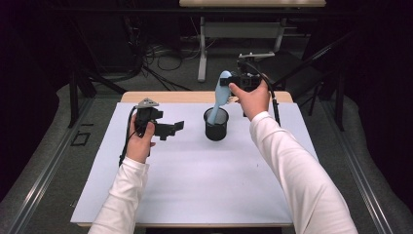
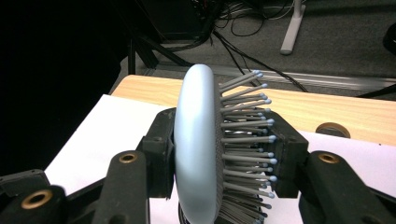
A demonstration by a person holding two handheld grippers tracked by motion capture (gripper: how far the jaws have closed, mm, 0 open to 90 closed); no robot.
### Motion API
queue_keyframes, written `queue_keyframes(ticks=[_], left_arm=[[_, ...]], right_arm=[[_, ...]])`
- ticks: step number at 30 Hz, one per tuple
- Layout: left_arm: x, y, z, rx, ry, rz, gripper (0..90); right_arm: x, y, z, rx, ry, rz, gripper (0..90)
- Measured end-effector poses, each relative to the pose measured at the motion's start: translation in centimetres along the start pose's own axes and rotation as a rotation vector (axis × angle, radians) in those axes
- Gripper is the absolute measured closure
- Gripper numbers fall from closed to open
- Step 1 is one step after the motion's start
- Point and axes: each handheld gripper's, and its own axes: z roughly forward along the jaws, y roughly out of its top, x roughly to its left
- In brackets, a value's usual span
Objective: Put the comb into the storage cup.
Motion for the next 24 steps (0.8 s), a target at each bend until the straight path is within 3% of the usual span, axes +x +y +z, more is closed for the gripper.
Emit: queue_keyframes(ticks=[24], left_arm=[[0.2,-0.1,0.1,0.008,0.002,0.000,0.7]], right_arm=[[0.2,-1.5,1.8,0.018,-0.042,-0.089,51.2]])
